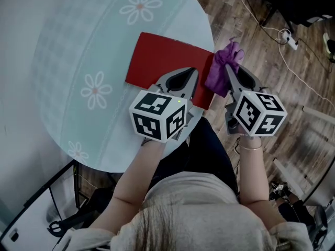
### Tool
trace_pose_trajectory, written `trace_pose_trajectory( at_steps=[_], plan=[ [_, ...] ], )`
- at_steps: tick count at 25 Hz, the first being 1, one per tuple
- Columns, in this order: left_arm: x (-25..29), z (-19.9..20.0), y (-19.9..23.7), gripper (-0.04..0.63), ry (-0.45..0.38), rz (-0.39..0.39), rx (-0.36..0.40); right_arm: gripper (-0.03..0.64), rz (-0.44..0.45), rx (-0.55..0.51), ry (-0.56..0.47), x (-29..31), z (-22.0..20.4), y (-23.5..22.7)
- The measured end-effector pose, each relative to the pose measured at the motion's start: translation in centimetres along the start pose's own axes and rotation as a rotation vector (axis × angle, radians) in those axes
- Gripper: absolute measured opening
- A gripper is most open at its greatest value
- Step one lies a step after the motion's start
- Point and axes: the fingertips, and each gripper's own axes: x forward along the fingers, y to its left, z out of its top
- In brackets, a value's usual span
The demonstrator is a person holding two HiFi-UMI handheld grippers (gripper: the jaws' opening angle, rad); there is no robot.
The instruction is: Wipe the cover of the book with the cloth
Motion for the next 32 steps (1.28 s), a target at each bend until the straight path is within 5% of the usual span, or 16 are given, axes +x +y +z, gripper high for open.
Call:
trace_pose_trajectory(
  at_steps=[13, 32],
  plan=[
    [-5.5, 0.5, 3.6, 0.018, -0.092, 0.106, -0.067, 0.071, 0.164, -0.099, -0.015, 1.3, 2.1, 8.3],
    [-16.2, -0.7, 13.5, 0.018, -0.266, 0.375, -0.272, 0.071, 0.494, -0.257, 0.084, 8.0, 1.2, 24.8]
  ],
)
